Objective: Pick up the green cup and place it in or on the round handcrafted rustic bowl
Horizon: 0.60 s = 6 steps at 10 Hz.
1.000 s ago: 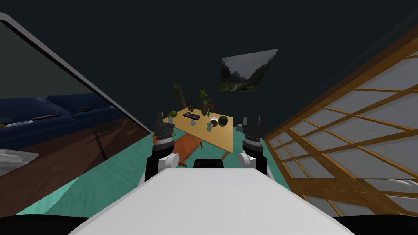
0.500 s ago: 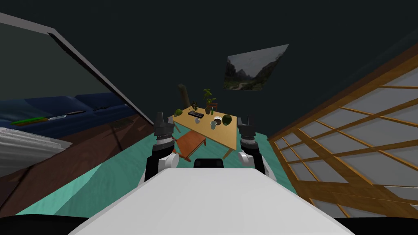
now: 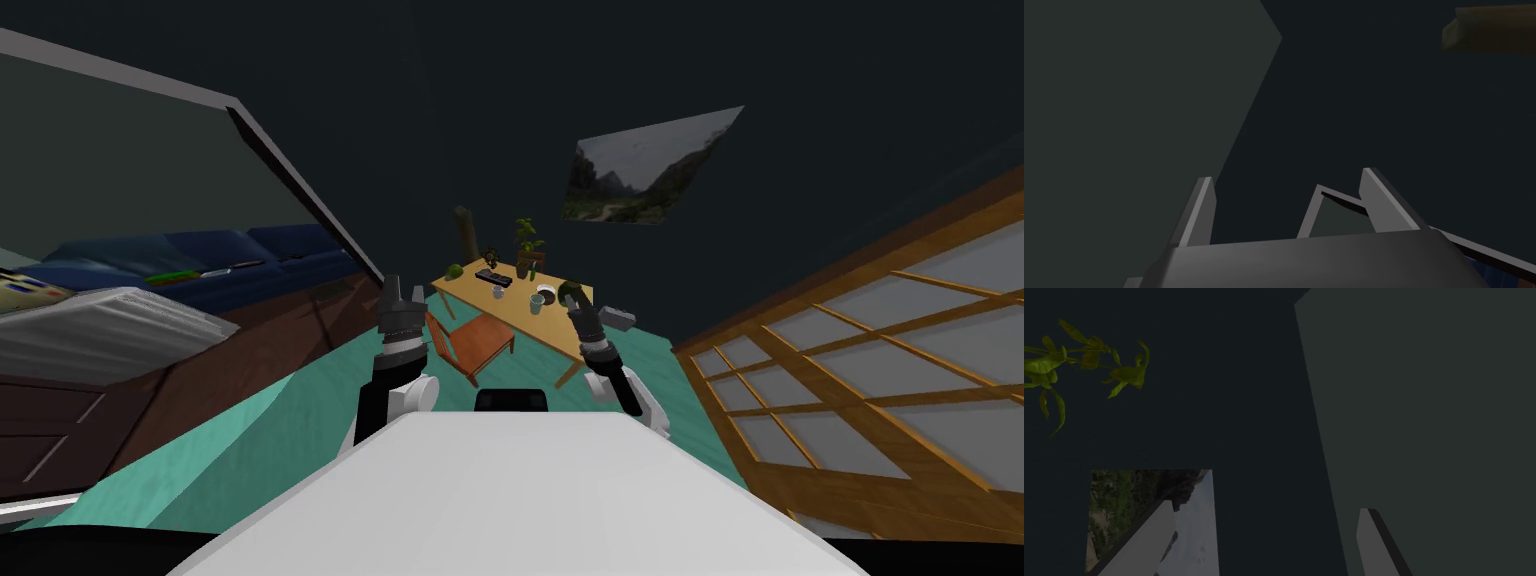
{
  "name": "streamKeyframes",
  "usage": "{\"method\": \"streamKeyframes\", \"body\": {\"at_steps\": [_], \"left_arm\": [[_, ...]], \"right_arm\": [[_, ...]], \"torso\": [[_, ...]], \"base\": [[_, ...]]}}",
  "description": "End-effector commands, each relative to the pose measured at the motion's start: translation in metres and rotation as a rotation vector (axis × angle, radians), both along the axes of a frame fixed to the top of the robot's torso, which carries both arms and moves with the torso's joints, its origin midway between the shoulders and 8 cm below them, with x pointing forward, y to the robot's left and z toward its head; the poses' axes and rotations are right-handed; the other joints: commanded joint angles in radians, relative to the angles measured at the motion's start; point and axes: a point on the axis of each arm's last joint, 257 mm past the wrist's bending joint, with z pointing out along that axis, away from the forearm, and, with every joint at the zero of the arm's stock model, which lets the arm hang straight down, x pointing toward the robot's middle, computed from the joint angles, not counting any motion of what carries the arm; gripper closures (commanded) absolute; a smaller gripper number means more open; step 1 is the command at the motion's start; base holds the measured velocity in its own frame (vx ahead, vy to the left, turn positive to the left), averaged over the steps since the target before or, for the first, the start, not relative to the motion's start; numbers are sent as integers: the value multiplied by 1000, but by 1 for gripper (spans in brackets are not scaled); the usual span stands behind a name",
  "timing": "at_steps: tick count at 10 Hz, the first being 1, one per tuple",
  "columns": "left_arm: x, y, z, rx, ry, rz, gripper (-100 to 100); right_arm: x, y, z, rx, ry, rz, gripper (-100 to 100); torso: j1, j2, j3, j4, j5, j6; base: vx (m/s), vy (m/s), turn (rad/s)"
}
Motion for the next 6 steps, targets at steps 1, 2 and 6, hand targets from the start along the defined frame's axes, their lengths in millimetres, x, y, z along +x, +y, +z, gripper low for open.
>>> {"method": "streamKeyframes", "body": {"at_steps": [1, 2, 6], "left_arm": [[0, 0, 0, 0, 0, 0, 0], [0, 0, 0, 0, 0, 0, 0], [0, 0, 0, 0, 0, 0, 0]], "right_arm": [[7, 14, -20, -92, 19, 20, -100], [12, 22, -33, -157, 32, 39, -100], [24, 33, -88, -348, 95, 62, -100]], "torso": [[0, 0, 0, 0, 0, 0], [0, -1, -1, 0, 0, 0], [0, -3, -2, -1, 0, -1]], "base": [[-31, 95, 144], [-45, 120, 227], [-18, 87, 139]]}}
